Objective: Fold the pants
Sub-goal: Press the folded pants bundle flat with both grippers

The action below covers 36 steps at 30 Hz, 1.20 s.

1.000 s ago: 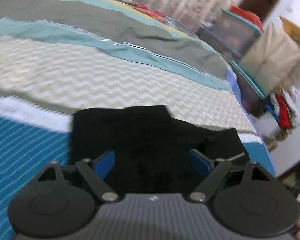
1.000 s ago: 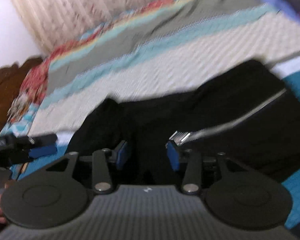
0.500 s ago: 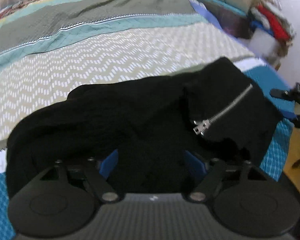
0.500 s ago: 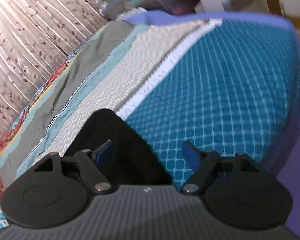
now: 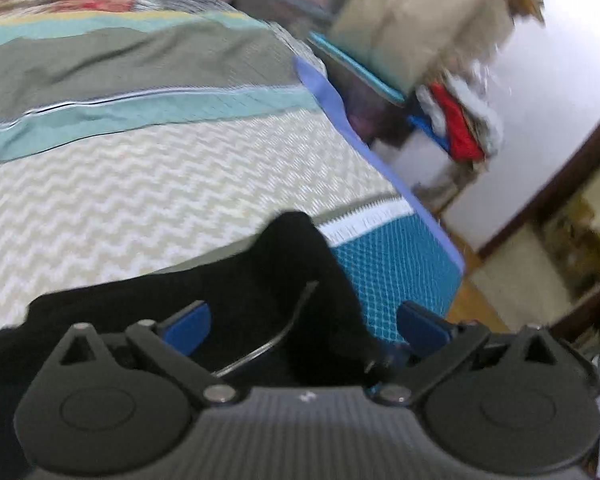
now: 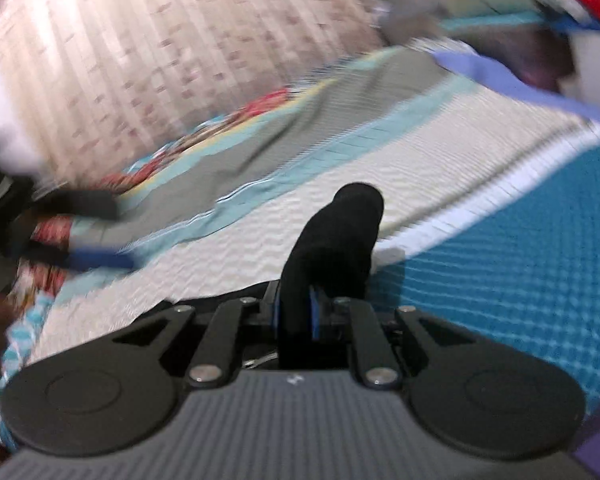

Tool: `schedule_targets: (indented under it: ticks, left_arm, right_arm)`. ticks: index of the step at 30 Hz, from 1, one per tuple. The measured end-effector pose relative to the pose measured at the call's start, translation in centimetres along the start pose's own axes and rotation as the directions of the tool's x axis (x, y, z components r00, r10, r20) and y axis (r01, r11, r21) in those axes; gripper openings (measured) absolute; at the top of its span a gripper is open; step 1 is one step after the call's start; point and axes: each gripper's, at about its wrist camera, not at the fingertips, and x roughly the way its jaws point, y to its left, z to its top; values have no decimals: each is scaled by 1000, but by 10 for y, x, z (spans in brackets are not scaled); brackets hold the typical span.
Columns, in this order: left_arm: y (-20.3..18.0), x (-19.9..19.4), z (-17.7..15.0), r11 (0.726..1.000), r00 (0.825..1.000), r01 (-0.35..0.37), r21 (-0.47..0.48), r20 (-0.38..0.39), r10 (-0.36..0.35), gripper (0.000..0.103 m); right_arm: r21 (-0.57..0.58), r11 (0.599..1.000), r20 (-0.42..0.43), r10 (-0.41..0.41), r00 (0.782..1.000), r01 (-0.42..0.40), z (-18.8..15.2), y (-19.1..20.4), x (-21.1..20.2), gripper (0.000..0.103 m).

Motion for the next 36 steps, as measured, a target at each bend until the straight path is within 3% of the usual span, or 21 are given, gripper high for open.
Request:
schedule_targets:
  ticks: [3, 5, 6, 7, 9, 14, 19, 26, 29, 32, 34, 36]
  left_arm:
    - [-11, 31, 5, 1000, 997, -10, 9, -80, 11, 101]
    - [-10, 35, 2, 998, 994, -64, 13, -85, 65, 76]
    - [-5, 34, 0, 996, 992, -89, 9, -86, 89, 45]
    - [3, 31, -1, 994, 990, -111, -7, -85, 110, 23]
    - [19, 15, -2, 992, 991, -117, -54, -64, 114, 17]
    - [54, -49, -20, 987, 989, -126, -97, 70, 134, 15]
    - [95, -101, -44, 969, 969, -152, -198, 164, 185, 15]
    - [167, -120, -101, 893, 955, -191, -409, 135, 266, 15]
    - [191, -107, -124, 861, 959, -191, -471, 98, 266, 16]
    - [205, -88, -140, 840, 965, -189, -509, 61, 254, 21]
    - [205, -84, -148, 833, 957, -216, -508, 60, 285, 34]
    - [204, -90, -157, 827, 947, -236, -510, 72, 314, 40]
  right_arm:
    - [-89, 996, -6, 26, 1000, -27, -2, 18, 8, 17]
    - [-118, 991, -16, 58, 998, -60, -2, 25, 11, 17]
    - [-133, 988, -26, 79, 996, -82, -2, 29, 12, 17]
    - [-147, 984, -35, 97, 995, -101, -3, 33, 14, 17]
    - [-172, 977, -48, 120, 992, -126, -3, 45, 19, 17]
    - [-148, 951, -82, 262, 962, -272, 4, 80, 29, 17]
    - [-223, 891, -148, 370, 917, -395, -2, 139, 48, 17]
    - [-232, 833, -340, 415, 844, -502, -36, 194, 99, 17]
    - [-228, 816, -418, 411, 810, -532, -54, 204, 113, 26]
    - [-138, 819, -481, 436, 761, -557, -53, 198, 121, 32]
    - [-85, 827, -451, 465, 762, -556, -46, 185, 108, 34]
    - [-44, 835, -409, 486, 773, -548, -39, 165, 92, 42]
